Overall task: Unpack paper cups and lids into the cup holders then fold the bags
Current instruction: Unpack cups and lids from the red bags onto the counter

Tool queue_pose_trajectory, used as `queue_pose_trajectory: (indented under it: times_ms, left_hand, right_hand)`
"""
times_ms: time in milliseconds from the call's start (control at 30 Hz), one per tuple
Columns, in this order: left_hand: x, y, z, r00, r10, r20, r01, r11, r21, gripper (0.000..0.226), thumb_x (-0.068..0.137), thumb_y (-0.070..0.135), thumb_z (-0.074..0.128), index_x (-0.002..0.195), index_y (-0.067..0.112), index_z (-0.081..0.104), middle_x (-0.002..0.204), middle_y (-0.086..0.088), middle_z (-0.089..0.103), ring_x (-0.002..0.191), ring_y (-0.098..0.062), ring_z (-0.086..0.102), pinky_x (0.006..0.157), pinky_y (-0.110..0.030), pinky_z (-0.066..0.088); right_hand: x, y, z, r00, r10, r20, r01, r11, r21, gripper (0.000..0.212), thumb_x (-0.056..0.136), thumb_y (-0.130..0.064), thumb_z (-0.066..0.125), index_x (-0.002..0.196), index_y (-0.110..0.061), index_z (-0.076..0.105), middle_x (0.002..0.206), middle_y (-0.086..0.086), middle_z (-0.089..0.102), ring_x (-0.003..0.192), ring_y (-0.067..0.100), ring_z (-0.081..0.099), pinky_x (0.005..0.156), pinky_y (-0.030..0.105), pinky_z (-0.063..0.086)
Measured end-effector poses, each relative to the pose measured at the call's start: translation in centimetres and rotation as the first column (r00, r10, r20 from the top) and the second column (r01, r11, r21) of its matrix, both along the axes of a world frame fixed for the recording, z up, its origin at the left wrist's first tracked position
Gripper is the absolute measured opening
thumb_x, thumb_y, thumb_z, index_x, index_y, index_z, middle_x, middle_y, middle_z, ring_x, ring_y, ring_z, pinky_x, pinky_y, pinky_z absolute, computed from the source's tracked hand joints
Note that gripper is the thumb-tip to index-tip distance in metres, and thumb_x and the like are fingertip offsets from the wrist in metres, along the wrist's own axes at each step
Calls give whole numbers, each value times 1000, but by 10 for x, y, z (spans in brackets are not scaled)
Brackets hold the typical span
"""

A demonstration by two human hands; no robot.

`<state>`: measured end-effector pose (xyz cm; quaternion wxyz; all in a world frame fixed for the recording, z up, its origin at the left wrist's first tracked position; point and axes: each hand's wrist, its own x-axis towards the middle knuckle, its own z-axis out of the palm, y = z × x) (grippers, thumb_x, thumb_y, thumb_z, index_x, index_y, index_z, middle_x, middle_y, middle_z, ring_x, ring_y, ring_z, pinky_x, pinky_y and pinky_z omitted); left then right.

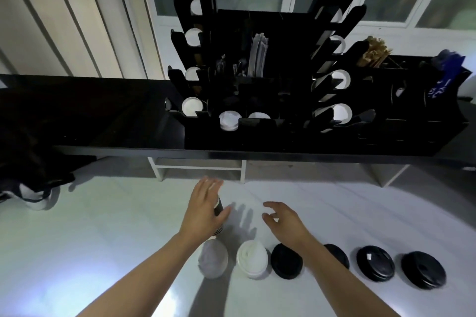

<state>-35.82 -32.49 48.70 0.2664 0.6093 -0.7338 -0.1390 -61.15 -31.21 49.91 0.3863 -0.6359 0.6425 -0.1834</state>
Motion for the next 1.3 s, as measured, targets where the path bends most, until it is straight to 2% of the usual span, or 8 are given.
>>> queue_pose_trajectory:
  times_ms: [167,433,533,667,833,1000,1133,1300]
  left_hand:
    - [-60,-1,7,960,-271,66,278,950,-144,20,97,30,63,113,19,68,122,3,64,114,-18,57,101,-33,46]
    - [-205,43,23,696,-672,252,675,732,88,41,104,37,31,88,16,62,90,-1,63,92,-24,53,85,-38,44]
    - [-267,78,32,559,-743,368,739,648,186,65,98,52,1,101,24,60,102,0,56,99,-26,45,87,-40,38]
    - [-352,141,34,591,-781,203,710,623,330,51,103,59,12,116,24,47,109,6,30,95,-15,18,100,-37,25]
    - [-466,249,41,428,-872,239,829,484,281,22,104,38,26,107,30,46,121,5,29,109,-21,28,95,-36,25]
    - [-555,358,46,102,-895,434,881,284,379,43,83,20,29,126,17,33,123,-9,36,111,-35,42,89,-46,39]
    - [-616,434,51,167,-977,131,895,207,396,20,101,29,33,100,20,51,102,-7,64,98,-28,61,85,-40,48]
    - [-679,496,60,95,-988,121,950,127,285,36,92,40,33,65,21,47,63,0,56,65,-22,56,58,-36,35]
  right_hand:
    - [-27,20,-2,984,-180,-6,180,983,-18,20,101,-26,54,111,-20,70,107,-8,69,87,6,64,76,17,49]
    - [-138,129,15,839,-538,-84,535,843,-57,31,95,-29,52,70,-13,46,62,7,55,53,16,44,54,32,34]
    - [-186,188,25,725,-678,-123,675,734,-67,29,89,-35,50,67,-19,41,62,4,53,53,14,42,52,31,31]
    - [-251,279,38,563,-818,-116,806,575,-142,32,86,-36,49,65,-14,40,59,5,45,56,17,41,53,34,29]
    - [-341,414,58,412,-894,-177,860,446,-249,35,87,-31,51,61,-12,36,57,6,35,62,27,38,57,39,26]
    - [-418,553,66,251,-958,-138,912,282,-299,35,87,-32,53,62,-17,32,54,2,36,54,19,36,50,38,21]
    - [-465,642,61,95,-986,-135,944,133,-301,32,86,-31,54,67,-7,47,59,10,52,61,26,52,55,40,34]
    - [-511,713,49,-33,-971,-236,959,36,-281,25,86,-33,54,73,-13,61,72,6,60,77,33,61,58,34,35]
